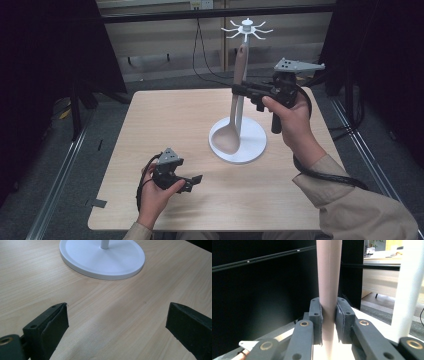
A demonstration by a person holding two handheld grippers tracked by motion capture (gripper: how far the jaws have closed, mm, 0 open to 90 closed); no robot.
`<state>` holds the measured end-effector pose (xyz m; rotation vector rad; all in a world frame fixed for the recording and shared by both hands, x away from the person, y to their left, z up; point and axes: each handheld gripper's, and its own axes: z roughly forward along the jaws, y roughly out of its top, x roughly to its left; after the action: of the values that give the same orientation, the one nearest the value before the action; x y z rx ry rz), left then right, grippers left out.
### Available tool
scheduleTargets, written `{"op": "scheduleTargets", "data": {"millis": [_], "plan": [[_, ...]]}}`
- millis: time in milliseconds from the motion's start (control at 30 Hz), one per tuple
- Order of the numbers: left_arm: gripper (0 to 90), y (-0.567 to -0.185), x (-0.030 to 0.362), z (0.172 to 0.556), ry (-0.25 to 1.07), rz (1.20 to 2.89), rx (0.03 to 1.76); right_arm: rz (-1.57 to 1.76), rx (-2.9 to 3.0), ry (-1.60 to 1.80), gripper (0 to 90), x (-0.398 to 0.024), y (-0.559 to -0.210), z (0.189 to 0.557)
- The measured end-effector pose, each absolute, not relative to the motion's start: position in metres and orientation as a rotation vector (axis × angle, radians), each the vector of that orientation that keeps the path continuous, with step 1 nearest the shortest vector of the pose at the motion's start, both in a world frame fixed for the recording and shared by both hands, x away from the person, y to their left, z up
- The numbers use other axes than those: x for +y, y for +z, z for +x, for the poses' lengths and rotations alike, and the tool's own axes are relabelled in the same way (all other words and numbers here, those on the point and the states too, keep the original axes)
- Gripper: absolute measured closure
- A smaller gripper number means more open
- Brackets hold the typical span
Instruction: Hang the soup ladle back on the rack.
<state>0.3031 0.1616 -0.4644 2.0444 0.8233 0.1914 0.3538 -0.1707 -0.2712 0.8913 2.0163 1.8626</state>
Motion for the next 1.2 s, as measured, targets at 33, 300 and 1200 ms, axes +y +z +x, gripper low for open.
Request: {"op": "scheduleTargets", "data": {"millis": [33,300,1200], "plan": [[4.1,-0.465,0.162,0.303,0.191,2.045,0.823,0.89,2.013,1.866,77.1,-0.171,-0.271,0.355],[4.2,-0.465,0.161,0.303,0.195,2.049,0.825,0.898,2.005,1.88,77.1,-0.173,-0.266,0.359],[4.6,-0.466,0.163,0.305,0.19,2.047,0.824,0.909,2.018,1.88,76.8,-0.178,-0.268,0.377]]}}
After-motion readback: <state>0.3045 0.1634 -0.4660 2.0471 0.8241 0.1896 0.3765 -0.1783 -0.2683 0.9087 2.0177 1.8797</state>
